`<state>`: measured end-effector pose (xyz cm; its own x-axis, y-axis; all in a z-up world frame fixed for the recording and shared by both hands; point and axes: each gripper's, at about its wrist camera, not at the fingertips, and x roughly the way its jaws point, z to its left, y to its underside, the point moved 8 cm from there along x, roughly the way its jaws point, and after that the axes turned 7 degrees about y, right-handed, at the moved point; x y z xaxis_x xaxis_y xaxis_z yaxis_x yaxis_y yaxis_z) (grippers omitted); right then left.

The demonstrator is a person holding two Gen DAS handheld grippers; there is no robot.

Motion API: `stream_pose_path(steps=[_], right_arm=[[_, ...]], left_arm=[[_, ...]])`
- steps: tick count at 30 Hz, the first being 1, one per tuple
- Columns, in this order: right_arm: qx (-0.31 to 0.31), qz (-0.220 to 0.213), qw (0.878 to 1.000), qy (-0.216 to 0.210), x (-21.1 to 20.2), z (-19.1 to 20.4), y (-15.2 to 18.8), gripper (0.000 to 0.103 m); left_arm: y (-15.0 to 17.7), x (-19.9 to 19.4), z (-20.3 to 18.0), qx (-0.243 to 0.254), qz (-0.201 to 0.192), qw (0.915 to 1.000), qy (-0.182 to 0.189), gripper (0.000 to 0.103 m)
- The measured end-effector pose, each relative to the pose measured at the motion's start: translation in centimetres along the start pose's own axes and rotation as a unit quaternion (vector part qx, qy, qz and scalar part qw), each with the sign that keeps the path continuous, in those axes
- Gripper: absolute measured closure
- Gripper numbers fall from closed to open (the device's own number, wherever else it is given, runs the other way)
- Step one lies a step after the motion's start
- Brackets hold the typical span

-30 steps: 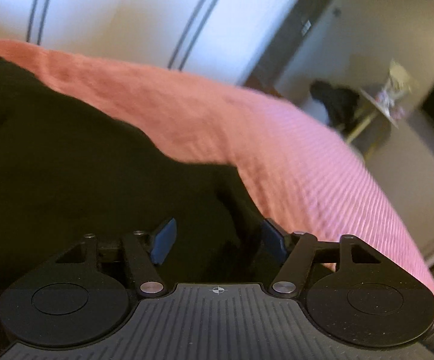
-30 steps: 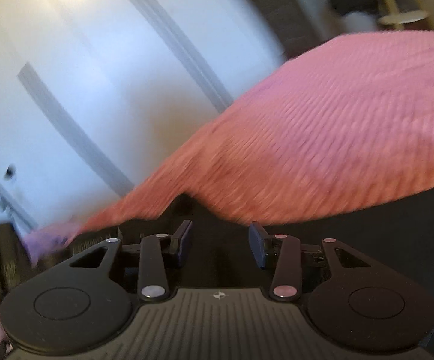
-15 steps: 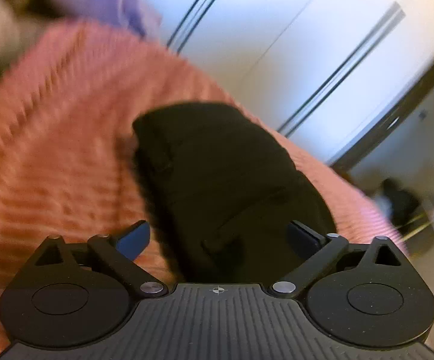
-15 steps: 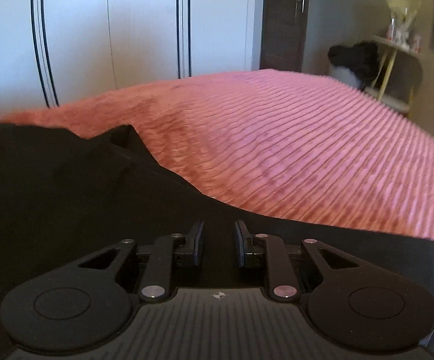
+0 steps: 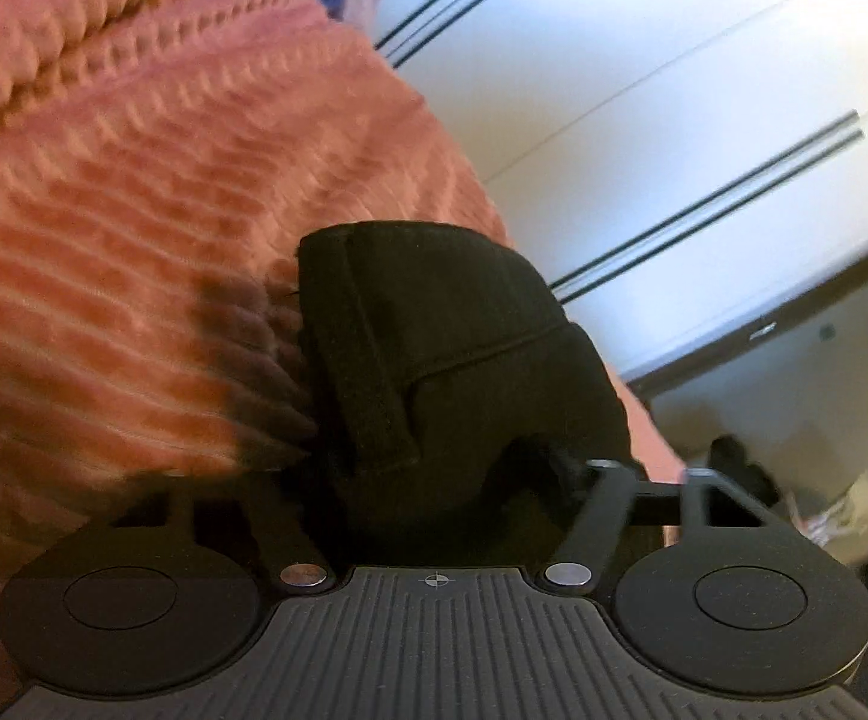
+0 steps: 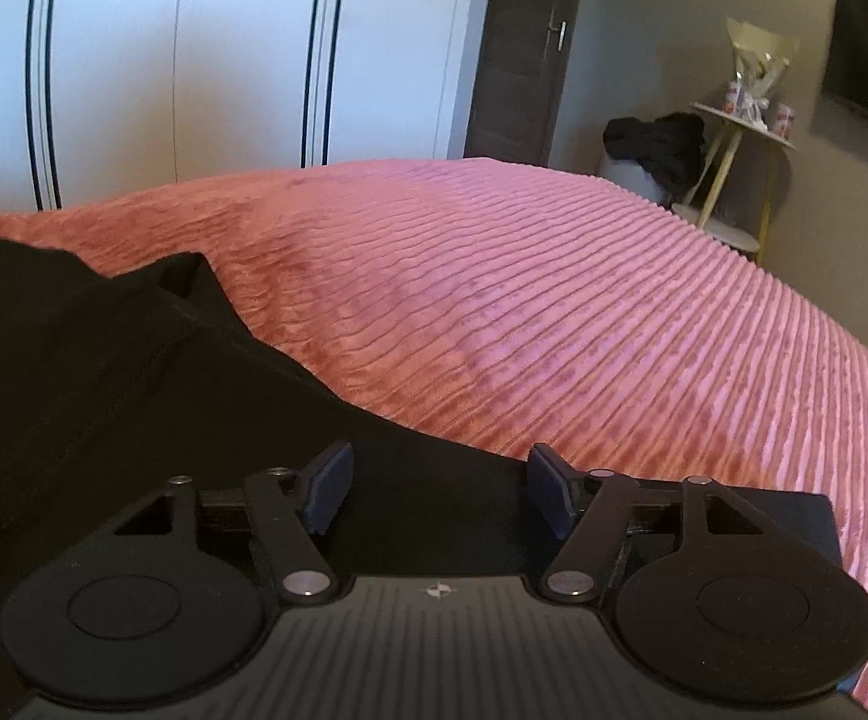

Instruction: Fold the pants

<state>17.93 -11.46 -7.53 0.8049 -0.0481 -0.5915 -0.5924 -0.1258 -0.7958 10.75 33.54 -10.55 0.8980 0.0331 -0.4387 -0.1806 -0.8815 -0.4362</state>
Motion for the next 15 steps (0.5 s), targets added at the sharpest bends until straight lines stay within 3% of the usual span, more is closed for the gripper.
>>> stream_pose_path(steps=[4, 7, 11, 15], right_arm=[[0.012, -0.001, 1.000, -0.011, -0.2, -0.3, -0.1, 0.038], [0.032, -0.008, 0.999, -0.023, -0.5, -0.7, -0.4, 0.038], [0.111, -0.023, 0.992, -0.059, -1.0, -2.2, -0.8, 0.038], [0.197, -0.044, 0.977, -0.068, -3.1, -5.1, -0.8, 0.038]], left_arm=[[-0.5, -2.1, -2.6, 0.047, -0.023, 0.9986, 0.012, 0.070], [0.0, -4.2, -7.3, 0.148, -0.041, 0.9880, 0.010, 0.073], [2.6, -6.9, -14.7, 0.293, -0.056, 0.9538, 0.034, 0.073], [7.3, -9.4, -20.8, 0.388, -0.043, 0.9163, 0.090, 0.072]])
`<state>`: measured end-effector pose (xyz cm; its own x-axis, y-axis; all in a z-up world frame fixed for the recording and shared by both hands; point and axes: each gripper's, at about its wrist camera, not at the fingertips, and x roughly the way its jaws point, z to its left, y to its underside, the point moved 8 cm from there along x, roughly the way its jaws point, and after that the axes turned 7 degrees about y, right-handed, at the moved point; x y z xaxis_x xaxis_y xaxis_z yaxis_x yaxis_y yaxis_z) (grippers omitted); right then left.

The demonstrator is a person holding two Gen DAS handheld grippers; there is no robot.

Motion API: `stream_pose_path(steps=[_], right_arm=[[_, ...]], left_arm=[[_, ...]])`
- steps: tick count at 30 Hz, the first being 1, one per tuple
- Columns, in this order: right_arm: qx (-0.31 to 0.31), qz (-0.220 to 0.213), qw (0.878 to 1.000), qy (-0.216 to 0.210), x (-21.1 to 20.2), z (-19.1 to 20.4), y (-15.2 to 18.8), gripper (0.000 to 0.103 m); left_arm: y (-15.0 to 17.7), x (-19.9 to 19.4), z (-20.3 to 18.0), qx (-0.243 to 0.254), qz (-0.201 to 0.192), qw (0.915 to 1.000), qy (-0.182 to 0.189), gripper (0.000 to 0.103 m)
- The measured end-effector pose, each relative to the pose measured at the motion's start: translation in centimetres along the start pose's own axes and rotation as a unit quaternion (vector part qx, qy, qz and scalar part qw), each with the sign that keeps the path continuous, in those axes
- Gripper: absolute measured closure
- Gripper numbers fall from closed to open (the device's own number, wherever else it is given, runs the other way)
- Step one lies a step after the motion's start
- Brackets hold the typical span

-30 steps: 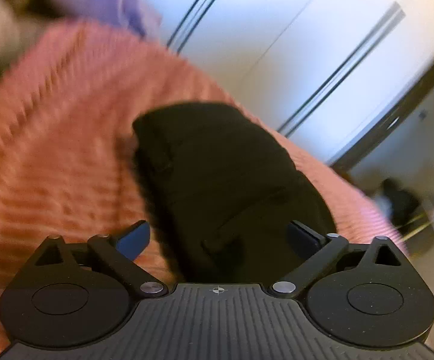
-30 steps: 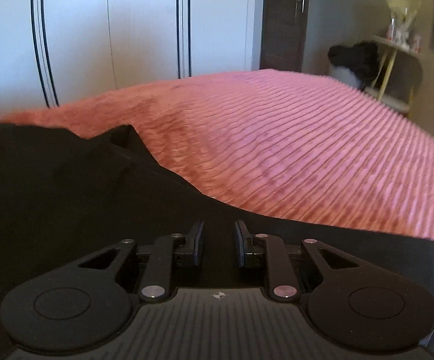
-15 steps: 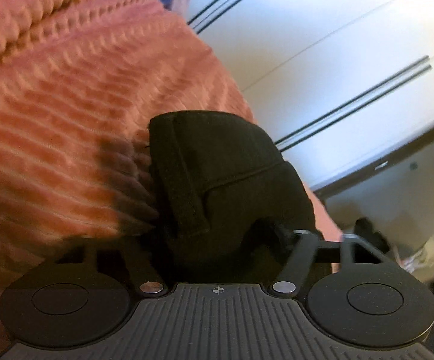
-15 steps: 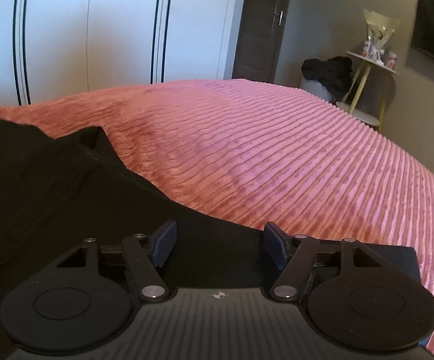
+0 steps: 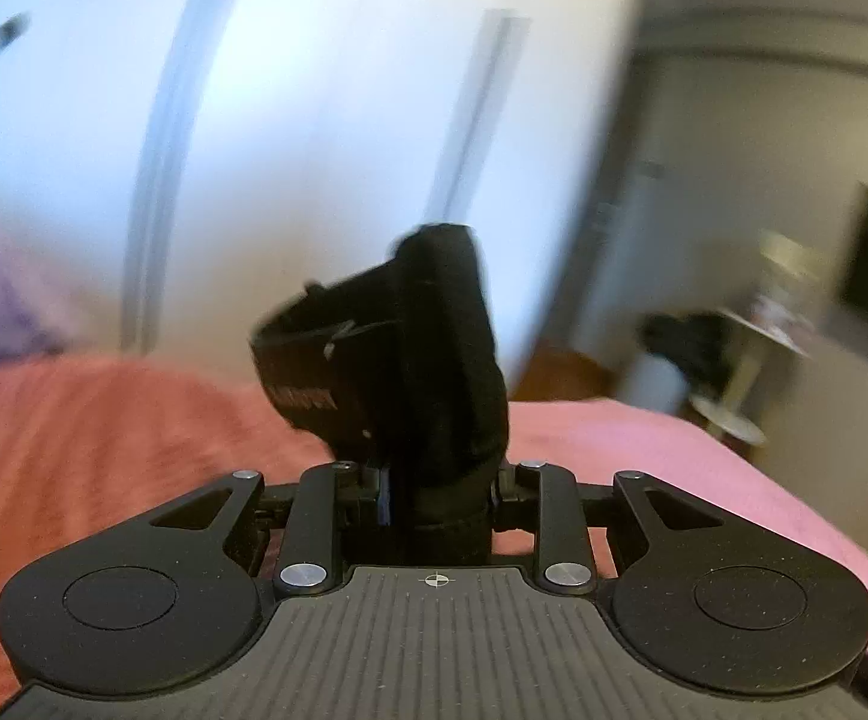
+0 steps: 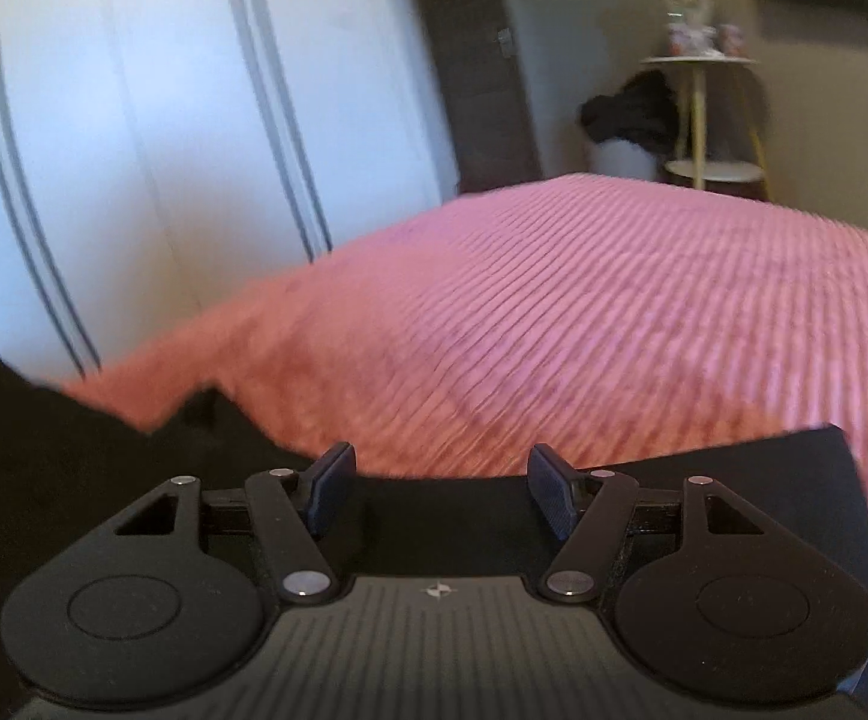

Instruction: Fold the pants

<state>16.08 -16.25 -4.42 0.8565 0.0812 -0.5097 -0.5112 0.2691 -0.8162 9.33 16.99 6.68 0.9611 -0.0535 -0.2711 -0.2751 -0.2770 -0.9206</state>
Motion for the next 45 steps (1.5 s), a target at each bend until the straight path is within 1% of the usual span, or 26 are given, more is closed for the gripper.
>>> stream_pose_path(steps=[2, 5, 7, 9, 10, 11, 12, 13, 14, 15, 16, 17, 18, 19, 21, 23, 25, 26, 29, 31, 34, 36, 39, 41, 42, 45], right_arm=[[0.037, -0.014, 0.999, -0.002, -1.8, -1.3, -0.3, 0.038], [0.098, -0.006, 0.995, -0.011, -4.1, -3.2, 0.3, 0.038], [0.154, 0.015, 0.988, -0.025, -5.7, -4.8, 1.8, 0.038], [0.207, 0.062, 0.976, -0.037, -6.8, -6.3, 4.0, 0.038], [0.220, 0.079, 0.972, -0.037, -7.3, -6.8, 4.7, 0.038], [0.229, 0.084, 0.969, -0.037, -7.9, -7.2, 5.1, 0.038], [0.236, 0.081, 0.968, -0.039, -8.5, -7.6, 5.1, 0.038], [0.244, 0.077, 0.966, -0.040, -9.2, -8.0, 5.0, 0.038], [0.253, 0.075, 0.964, -0.041, -9.7, -8.4, 5.0, 0.037], [0.262, 0.080, 0.961, -0.044, -9.9, -8.6, 5.3, 0.034], [0.278, 0.092, 0.955, -0.052, -9.9, -8.9, 5.7, 0.031], [0.295, 0.104, 0.948, -0.060, -9.8, -9.1, 6.1, 0.031], [0.302, 0.112, 0.945, -0.066, -9.7, -9.1, 6.4, 0.031], [0.301, 0.117, 0.944, -0.069, -9.6, -8.9, 6.4, 0.030], [0.287, 0.123, 0.947, -0.074, -9.5, -8.2, 6.3, 0.028], [0.271, 0.132, 0.950, -0.082, -9.3, -7.1, 6.2, 0.028], [0.263, 0.144, 0.949, -0.094, -9.2, -6.1, 6.3, 0.028], [0.260, 0.150, 0.948, -0.102, -9.3, -5.4, 6.6, 0.029], [0.256, 0.177, 0.944, -0.110, -8.4, -4.0, 7.2, 0.028], [0.258, 0.177, 0.945, -0.100, -8.0, -3.6, 7.3, 0.027], [0.275, 0.174, 0.940, -0.102, -7.5, -2.8, 7.5, 0.023], [0.293, 0.170, 0.935, -0.107, -6.9, -2.4, 7.6, 0.021], [0.293, 0.167, 0.935, -0.106, -6.1, -1.8, 7.5, 0.021], [0.280, 0.169, 0.939, -0.101, -5.9, -1.5, 7.5, 0.037], [0.278, 0.174, 0.940, -0.097, -5.7, -1.7, 7.6, 0.051], [0.308, 0.180, 0.928, -0.111, -5.7, -2.1, 7.9, 0.054]], left_arm=[[0.6, 0.1, -4.0, 0.044, 0.013, 0.9981, 0.041, 0.070], [3.1, 0.2, -9.4, 0.092, 0.033, 0.9906, 0.096, 0.067], [5.5, 0.1, -12.7, 0.107, 0.058, 0.9843, 0.128, 0.067], [8.4, 0.2, -15.7, 0.138, 0.088, 0.9745, 0.153, 0.067], [10.1, 0.4, -17.1, 0.154, 0.105, 0.9686, 0.164, 0.067], [11.7, 0.7, -18.0, 0.166, 0.124, 0.9632, 0.172, 0.066], [13.3, 1.0, -18.9, 0.174, 0.145, 0.9577, 0.177, 0.056], [14.7, 1.1, -19.6, 0.174, 0.164, 0.9525, 0.189, 0.030], [16.0, 0.6, -20.6, 0.158, 0.181, 0.9496, 0.202, 0.012], [16.6, 0.4, -20.5, 0.140, 0.177, 0.9541, 0.197, 0.000], [16.6, 0.0, -20.2, 0.124, 0.156, 0.9604, 0.194, 0.000], [16.7, -0.9, -20.3, 0.118, 0.150, 0.9622, 0.195, 0.000], [16.5, -1.4, -20.1, 0.118, 0.147, 0.9636, 0.189, 0.000], [16.1, -2.0, -19.6, 0.116, 0.133, 0.9692, 0.172, 0.000], [14.6, -2.8, -17.5, 0.116, 0.097, 0.9818, 0.115, 0.000], [13.9, -3.4, -15.7, 0.120, 0.081, 0.9879, 0.056, 0.000], [13.2, -3.1, -12.9, 0.106, 0.083, 0.9909, -0.008, 0.000], [12.9, -2.5, -10.9, 0.075, 0.096, 0.9920, -0.033, 0.000], [13.1, -2.3, -7.9, -0.016, 0.126, 0.9913, -0.037, 0.000], [13.5, -1.6, -6.9, -0.036, 0.137, 0.9892, -0.039, 0.000], [14.6, -0.2, -5.6, -0.062, 0.154, 0.9844, -0.058, 0.000], [15.2, 0.4, -4.5, -0.083, 0.158, 0.9818, -0.063, 0.000], [15.6, 0.4, -3.5, -0.107, 0.156, 0.9795, -0.068, 0.000], [15.8, 0.6, -3.0, -0.125, 0.150, 0.9783, -0.070, 0.000], [15.7, 0.5, -2.8, -0.132, 0.149, 0.9775, -0.072, 0.000], [15.9, 0.7, -2.4, -0.155, 0.152, 0.9737, -0.070, 0.000]])
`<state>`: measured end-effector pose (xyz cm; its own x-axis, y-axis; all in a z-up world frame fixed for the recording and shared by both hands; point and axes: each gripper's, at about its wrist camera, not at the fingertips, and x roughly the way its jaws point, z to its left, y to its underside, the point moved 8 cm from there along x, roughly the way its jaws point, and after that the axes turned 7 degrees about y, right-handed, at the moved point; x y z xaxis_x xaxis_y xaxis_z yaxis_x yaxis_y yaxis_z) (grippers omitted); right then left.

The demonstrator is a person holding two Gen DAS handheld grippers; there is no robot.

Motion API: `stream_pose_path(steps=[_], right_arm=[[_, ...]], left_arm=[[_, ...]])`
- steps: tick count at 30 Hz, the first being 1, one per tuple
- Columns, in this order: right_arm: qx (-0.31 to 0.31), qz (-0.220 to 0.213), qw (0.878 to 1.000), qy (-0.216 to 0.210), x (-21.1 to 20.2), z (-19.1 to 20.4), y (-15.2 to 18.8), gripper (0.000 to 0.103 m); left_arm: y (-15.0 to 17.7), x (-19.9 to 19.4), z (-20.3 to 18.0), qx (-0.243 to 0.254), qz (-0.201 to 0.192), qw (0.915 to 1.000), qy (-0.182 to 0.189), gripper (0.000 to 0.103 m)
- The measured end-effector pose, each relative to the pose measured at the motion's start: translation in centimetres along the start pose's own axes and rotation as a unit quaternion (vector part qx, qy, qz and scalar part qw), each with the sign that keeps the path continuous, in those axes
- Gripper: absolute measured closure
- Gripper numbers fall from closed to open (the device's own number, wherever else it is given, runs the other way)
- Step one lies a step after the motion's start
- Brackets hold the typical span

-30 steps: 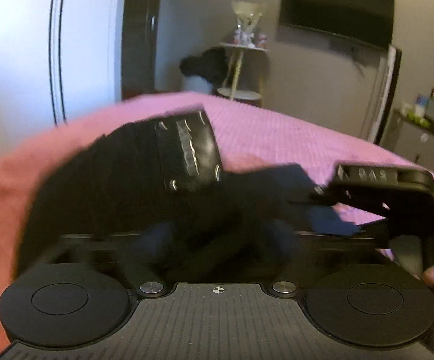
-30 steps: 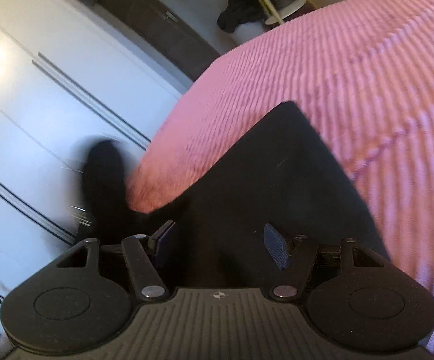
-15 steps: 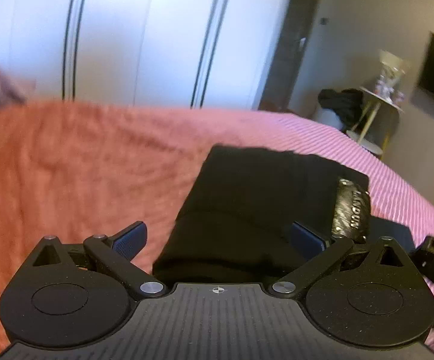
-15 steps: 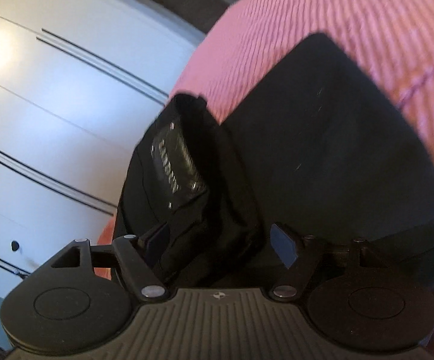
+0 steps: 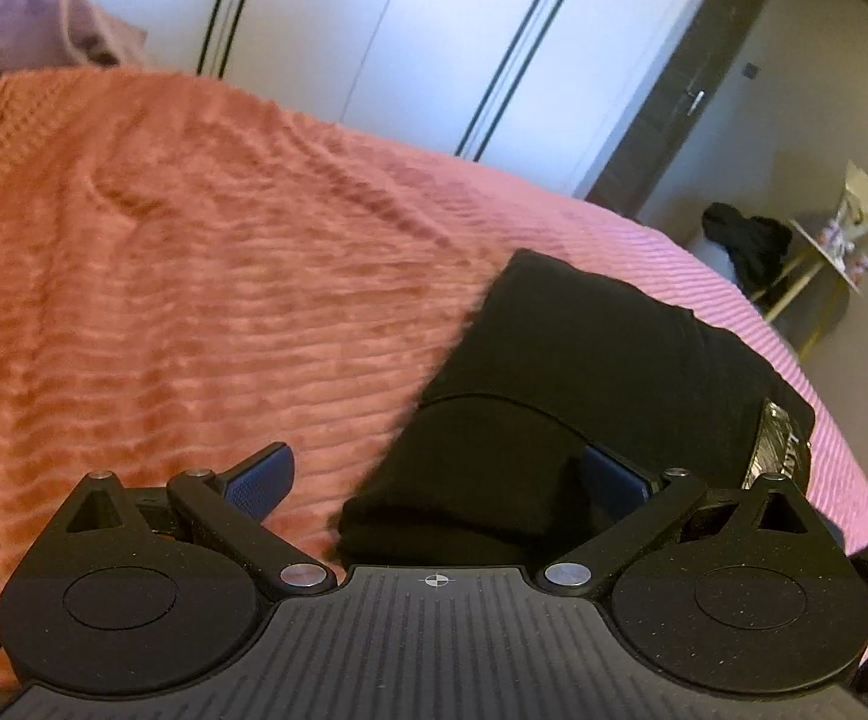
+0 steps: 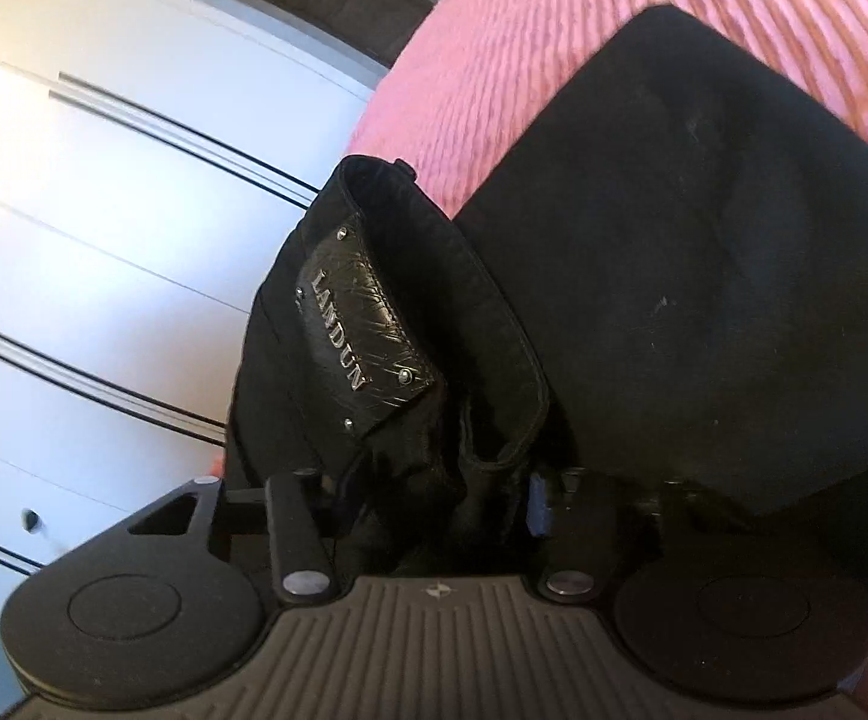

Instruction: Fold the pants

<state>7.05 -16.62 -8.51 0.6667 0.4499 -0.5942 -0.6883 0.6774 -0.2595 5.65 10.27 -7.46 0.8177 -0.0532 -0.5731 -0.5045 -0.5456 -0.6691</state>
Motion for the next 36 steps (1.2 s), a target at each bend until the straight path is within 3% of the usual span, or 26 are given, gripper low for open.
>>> stream_pose_path(steps=[2, 7, 11, 12, 15, 16, 20, 24, 26, 27, 29, 30, 33, 36], right_arm=[[0.003, 0.005, 1.000, -0.003, 0.2, 0.0, 0.1, 0.051], [-0.008, 0.016, 1.000, -0.016, 1.1, 1.7, 0.2, 0.021], [-0.016, 0.020, 1.000, -0.008, 1.7, 2.4, 0.6, 0.019], [-0.017, 0.019, 1.000, -0.004, 1.6, 2.4, 0.6, 0.021], [-0.014, 0.024, 0.999, 0.016, 1.5, 1.7, 0.6, 0.061], [-0.009, 0.026, 1.000, 0.009, 1.1, 1.4, 0.7, 0.063], [-0.010, 0.023, 1.000, 0.013, 1.0, 1.8, 0.7, 0.060], [0.026, 0.040, 0.999, -0.013, 1.5, 2.0, 0.7, 0.038], [0.026, 0.060, 0.998, -0.015, 2.1, 2.6, 0.7, 0.032], [0.030, 0.073, 0.997, -0.021, 2.4, 2.9, 0.7, 0.031], [0.022, 0.078, 0.997, -0.018, 2.5, 3.8, 0.9, 0.047], [-0.002, 0.071, 0.997, 0.003, 2.2, 4.2, 0.9, 0.070], [-0.059, 0.047, 0.997, 0.005, 0.6, 6.6, 0.7, 0.072], [-0.063, 0.029, 0.997, -0.047, -2.1, 9.4, -0.2, 0.073]], left_arm=[[0.0, 0.1, 0.2, -0.016, 0.004, 0.9999, 0.006, 0.000], [0.0, 0.5, 0.5, -0.028, 0.006, 0.9996, 0.009, 0.000], [-0.1, 0.4, 0.7, -0.040, 0.001, 0.9992, 0.010, 0.000], [-0.1, 0.3, 0.9, -0.045, -0.001, 0.9989, 0.010, 0.000], [-0.3, 0.2, 1.4, -0.063, -0.006, 0.9980, 0.007, 0.000], [-0.3, 0.2, 1.5, -0.070, -0.005, 0.9975, 0.009, 0.000], [-0.2, 0.4, 2.2, -0.104, 0.006, 0.9943, 0.021, 0.000], [-0.2, 0.1, 2.7, -0.126, 0.002, 0.9915, 0.033, 0.000], [-0.1, -0.2, 2.9, -0.144, 0.007, 0.9882, 0.052, 0.000], [0.0, -0.3, 2.9, -0.158, 0.013, 0.9850, 0.070, 0.000], [0.2, -0.6, 2.7, -0.174, 0.022, 0.9796, 0.097, 0.000], [0.3, -0.9, 2.6, -0.173, 0.024, 0.9790, 0.106, 0.000], [0.4, -2.7, 0.6, -0.116, 0.013, 0.9834, 0.139, 0.000], [1.4, -4.1, -2.8, -0.001, 0.023, 0.9861, 0.164, 0.000]])
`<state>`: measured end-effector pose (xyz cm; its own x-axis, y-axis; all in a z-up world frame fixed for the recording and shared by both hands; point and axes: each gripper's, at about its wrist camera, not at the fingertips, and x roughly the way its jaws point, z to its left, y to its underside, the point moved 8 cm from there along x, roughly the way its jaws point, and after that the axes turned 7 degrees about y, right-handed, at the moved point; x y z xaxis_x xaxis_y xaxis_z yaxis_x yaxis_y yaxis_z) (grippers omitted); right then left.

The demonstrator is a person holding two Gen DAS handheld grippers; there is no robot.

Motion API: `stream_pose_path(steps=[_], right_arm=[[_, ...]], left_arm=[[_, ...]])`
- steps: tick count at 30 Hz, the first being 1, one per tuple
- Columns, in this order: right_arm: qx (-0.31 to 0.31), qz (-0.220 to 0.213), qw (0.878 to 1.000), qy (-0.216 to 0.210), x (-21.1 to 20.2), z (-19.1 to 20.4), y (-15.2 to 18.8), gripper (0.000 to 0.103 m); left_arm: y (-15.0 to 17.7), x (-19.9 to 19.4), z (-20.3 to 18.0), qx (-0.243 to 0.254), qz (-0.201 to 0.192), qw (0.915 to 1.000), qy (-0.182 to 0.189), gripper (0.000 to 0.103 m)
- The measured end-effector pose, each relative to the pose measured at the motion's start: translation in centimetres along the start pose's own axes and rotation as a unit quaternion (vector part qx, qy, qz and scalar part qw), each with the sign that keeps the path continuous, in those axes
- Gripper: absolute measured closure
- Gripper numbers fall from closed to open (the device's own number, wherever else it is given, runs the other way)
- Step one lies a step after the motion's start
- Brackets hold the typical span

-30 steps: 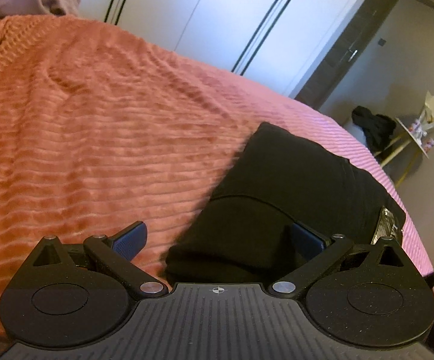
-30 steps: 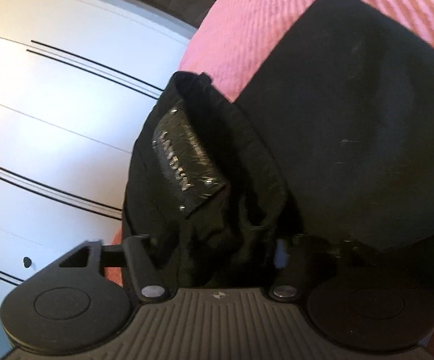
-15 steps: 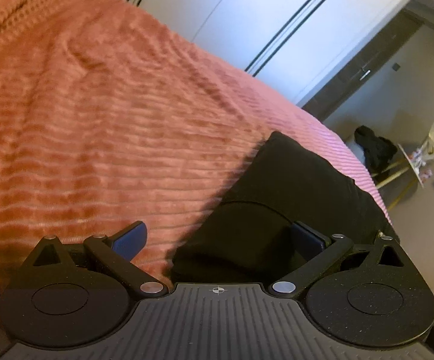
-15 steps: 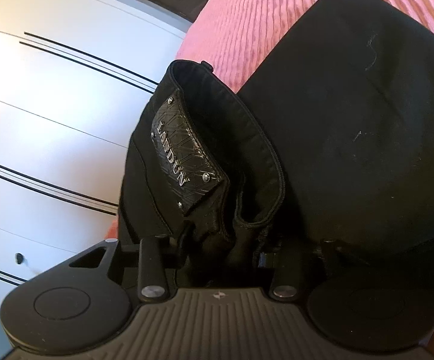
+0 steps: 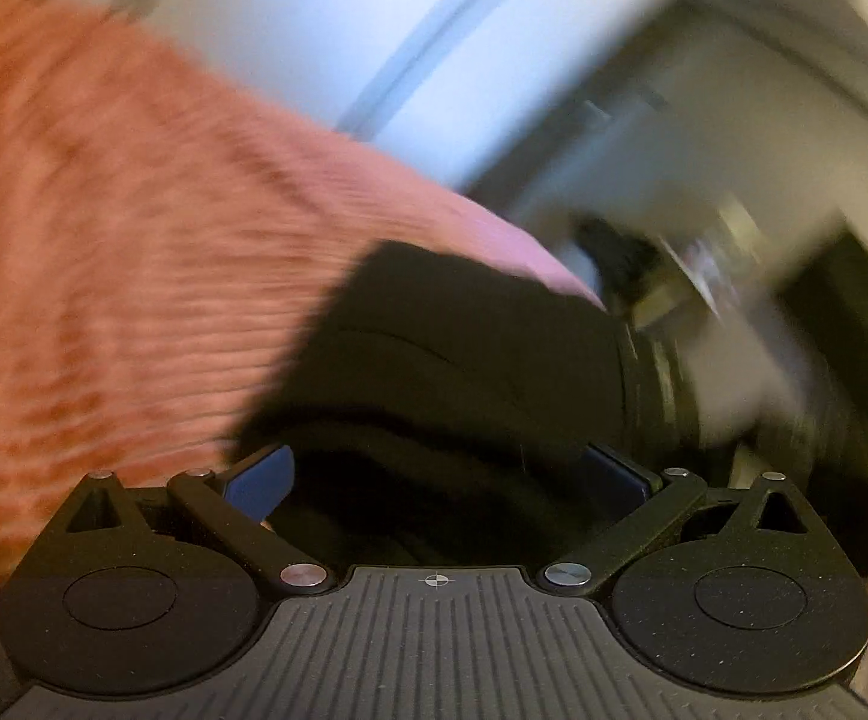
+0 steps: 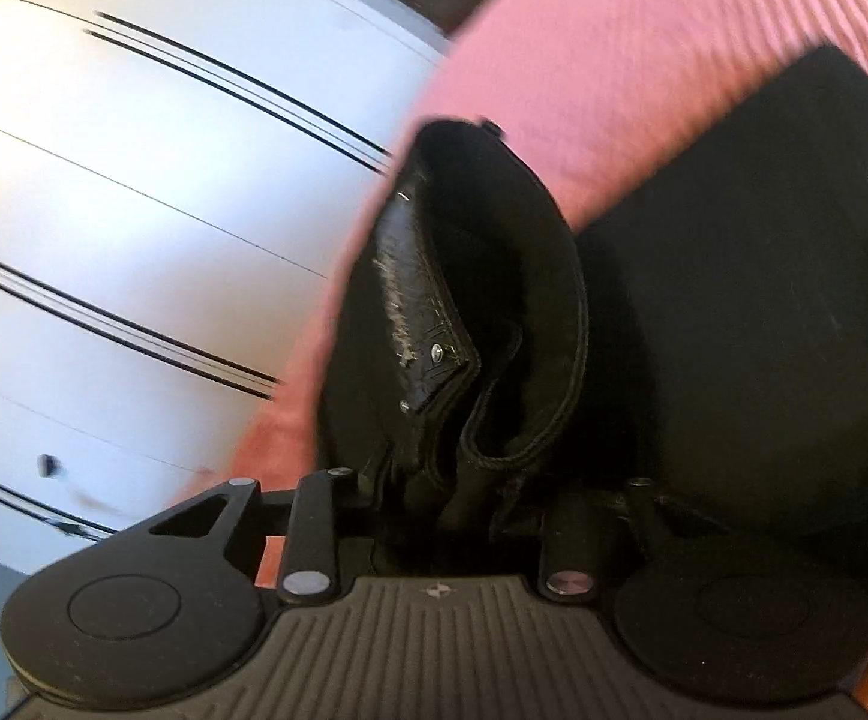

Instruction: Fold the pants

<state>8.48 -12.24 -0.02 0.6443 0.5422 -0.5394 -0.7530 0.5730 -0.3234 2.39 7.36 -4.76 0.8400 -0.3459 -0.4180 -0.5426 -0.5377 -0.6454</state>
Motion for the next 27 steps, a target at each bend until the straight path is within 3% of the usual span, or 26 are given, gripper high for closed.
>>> stream_pose_path(steps=[3, 5, 8, 12, 15, 22, 27], right_arm=[[-0.018, -0.019, 0.999, -0.045, -2.9, 3.1, -1.0, 0.075], [-0.031, -0.033, 0.997, -0.069, -4.5, 4.7, -1.3, 0.076], [-0.048, -0.047, 0.994, -0.087, -7.3, 5.1, -1.3, 0.076], [-0.044, -0.061, 0.994, -0.076, -9.9, 2.7, -1.0, 0.076], [-0.003, -0.070, 0.995, -0.069, -10.6, 0.3, -1.5, 0.076], [0.031, -0.079, 0.995, -0.050, -12.2, -3.4, -1.5, 0.076], [0.009, -0.103, 0.994, -0.026, -12.4, -4.8, -2.2, 0.076]], left_arm=[[1.4, 1.3, -1.5, 0.074, 0.036, 0.9959, -0.037, 0.000], [1.4, 2.2, -0.8, 0.063, 0.038, 0.9952, -0.065, 0.000], [1.3, 3.1, 0.3, 0.023, 0.048, 0.9969, -0.058, 0.003], [1.3, 2.8, 0.5, 0.002, 0.044, 0.9981, -0.043, 0.016], [1.1, 2.4, 0.4, 0.002, 0.036, 0.9988, -0.032, 0.022], [1.5, 2.4, -0.6, 0.030, 0.053, 0.9980, -0.016, 0.025], [1.8, 1.5, -1.6, 0.050, 0.071, 0.9962, 0.007, 0.021]])
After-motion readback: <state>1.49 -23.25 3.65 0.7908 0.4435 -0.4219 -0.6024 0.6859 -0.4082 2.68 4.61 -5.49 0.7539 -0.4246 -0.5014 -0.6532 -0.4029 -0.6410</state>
